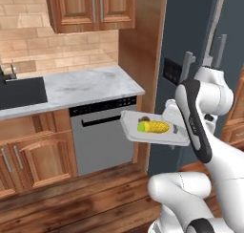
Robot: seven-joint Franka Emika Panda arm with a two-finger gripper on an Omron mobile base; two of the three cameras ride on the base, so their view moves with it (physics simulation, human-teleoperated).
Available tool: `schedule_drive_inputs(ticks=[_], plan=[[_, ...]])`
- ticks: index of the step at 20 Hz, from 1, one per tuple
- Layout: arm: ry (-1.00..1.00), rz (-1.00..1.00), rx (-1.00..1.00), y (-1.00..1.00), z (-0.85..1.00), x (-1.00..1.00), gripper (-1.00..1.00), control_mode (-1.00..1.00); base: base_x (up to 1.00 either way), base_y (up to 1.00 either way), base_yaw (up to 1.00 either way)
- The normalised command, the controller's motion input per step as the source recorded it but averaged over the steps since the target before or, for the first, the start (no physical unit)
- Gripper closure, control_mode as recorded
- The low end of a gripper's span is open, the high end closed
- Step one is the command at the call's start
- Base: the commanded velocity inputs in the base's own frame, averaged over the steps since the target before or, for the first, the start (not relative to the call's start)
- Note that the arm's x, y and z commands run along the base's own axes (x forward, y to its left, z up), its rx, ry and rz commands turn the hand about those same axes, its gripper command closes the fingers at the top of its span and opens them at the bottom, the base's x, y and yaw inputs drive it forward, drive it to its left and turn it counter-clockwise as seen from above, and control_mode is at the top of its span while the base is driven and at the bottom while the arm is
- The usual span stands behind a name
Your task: Take the garlic and corn out of the freezer and place them in the tupperware container on the counter. Then put the tupperware containing the vegetables back in the freezer.
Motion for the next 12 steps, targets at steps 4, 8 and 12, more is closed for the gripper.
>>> schedule_drive_inputs(ticks=[4,8,12], plan=[[0.0,0.0,0.0,0.0,0.0,0.0,1.0,1.0,0.0,-0.76,0.0],[0.0,0.0,0.0,0.0,0.0,0.0,1.0,1.0,0.18,-0.85,0.0],[0.0,0.0,0.0,0.0,0.0,0.0,1.0,1.0,0.13,-0.85,0.0]])
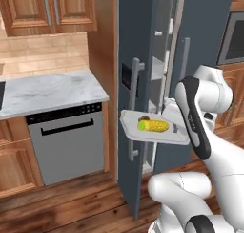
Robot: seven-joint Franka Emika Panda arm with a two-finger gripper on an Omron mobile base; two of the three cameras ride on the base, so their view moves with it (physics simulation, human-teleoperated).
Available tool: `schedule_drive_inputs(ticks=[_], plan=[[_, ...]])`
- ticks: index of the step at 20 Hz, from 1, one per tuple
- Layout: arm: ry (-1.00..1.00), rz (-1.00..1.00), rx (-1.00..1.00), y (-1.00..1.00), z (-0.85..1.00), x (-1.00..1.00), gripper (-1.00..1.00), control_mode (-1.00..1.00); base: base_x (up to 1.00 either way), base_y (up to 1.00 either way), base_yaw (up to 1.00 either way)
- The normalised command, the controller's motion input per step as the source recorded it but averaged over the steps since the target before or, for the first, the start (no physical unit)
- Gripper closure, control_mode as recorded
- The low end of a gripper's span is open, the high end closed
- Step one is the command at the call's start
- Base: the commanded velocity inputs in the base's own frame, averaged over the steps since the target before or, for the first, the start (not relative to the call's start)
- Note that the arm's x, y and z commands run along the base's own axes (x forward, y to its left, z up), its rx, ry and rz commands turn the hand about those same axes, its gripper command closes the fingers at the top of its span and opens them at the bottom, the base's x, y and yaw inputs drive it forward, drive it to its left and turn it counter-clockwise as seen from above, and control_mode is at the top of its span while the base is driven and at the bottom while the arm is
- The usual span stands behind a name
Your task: Take the garlic and corn out of the freezer and place them in the tupperware container on the counter. Then put the tupperware containing the vegetables back in the freezer.
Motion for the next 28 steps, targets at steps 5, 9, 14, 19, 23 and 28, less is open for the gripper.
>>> schedule_drive_inputs(ticks=[5,9,14,19,23,28], plan=[[0.0,0.0,0.0,0.0,0.0,0.0,1.0,1.0,0.09,-0.81,0.0],[0.0,0.0,0.0,0.0,0.0,0.0,1.0,1.0,0.19,-0.69,0.0],[0.0,0.0,0.0,0.0,0.0,0.0,1.0,1.0,0.35,-0.52,0.07],[0.0,0.0,0.0,0.0,0.0,0.0,1.0,1.0,0.59,-0.34,0.14],[0.0,0.0,0.0,0.0,0.0,0.0,1.0,1.0,0.87,-0.26,0.17],[0.0,0.0,0.0,0.0,0.0,0.0,1.0,1.0,0.86,-0.27,0.15]])
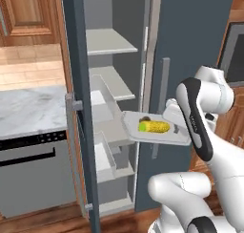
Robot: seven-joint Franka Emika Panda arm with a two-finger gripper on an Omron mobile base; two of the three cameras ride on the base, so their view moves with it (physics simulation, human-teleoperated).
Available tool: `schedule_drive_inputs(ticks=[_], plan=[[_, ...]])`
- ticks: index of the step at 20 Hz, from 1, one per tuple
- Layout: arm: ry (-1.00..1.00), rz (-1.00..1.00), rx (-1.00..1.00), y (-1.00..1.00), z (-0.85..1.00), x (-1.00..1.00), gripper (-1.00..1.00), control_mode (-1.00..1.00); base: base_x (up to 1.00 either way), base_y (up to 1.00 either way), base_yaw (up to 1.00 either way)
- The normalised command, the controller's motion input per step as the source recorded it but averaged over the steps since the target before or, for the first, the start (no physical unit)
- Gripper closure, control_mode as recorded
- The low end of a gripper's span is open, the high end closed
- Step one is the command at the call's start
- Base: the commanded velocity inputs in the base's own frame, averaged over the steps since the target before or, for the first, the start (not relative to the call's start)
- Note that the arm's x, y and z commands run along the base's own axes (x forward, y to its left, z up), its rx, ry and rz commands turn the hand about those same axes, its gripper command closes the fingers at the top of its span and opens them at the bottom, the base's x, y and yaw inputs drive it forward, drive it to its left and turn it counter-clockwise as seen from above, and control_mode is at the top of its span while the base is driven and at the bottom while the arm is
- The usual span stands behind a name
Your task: Take the garlic and corn out of the freezer and place them in the tupperware container on the counter. Then put the tupperware containing the vegetables back in the freezer.
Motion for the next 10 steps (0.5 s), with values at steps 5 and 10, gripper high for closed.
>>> schedule_drive_inputs(ticks=[5,10], plan=[[0.0,0.0,0.0,0.0,0.0,0.0,1.0,1.0,0.52,-0.48,0.12],[0.0,0.0,0.0,0.0,0.0,0.0,1.0,1.0,0.1,-0.42,0.06]])
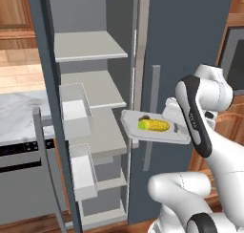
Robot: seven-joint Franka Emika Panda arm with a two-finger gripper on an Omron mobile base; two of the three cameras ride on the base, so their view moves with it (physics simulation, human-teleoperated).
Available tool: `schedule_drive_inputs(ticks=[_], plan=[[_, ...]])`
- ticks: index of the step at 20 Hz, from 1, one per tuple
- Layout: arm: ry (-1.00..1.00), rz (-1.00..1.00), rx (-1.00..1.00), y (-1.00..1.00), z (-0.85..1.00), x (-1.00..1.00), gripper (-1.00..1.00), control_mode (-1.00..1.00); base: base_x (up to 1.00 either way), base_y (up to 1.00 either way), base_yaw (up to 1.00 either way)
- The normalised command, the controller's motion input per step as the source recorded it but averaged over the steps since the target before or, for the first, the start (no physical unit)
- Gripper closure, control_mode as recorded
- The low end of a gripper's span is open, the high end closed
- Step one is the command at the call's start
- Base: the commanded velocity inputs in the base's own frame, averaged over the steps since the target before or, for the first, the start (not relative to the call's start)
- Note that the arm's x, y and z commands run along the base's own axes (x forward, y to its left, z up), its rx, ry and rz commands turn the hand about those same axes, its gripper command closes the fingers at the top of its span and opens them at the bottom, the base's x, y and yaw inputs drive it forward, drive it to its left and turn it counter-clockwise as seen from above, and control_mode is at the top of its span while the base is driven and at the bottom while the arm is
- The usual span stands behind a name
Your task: Take the garlic and corn out of the freezer and place them in the tupperware container on the counter. Then put the tupperware containing the vegetables back in the freezer.
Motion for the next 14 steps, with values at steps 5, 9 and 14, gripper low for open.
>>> schedule_drive_inputs(ticks=[5,9,14], plan=[[0.0,0.0,0.0,0.0,0.0,0.0,1.0,1.0,0.13,0.0,0.0],[0.0,0.0,0.0,0.0,0.0,0.0,1.0,1.0,0.3,0.11,0.0],[0.0,0.0,0.0,0.0,0.0,0.0,1.0,1.0,0.29,0.26,0.0]])
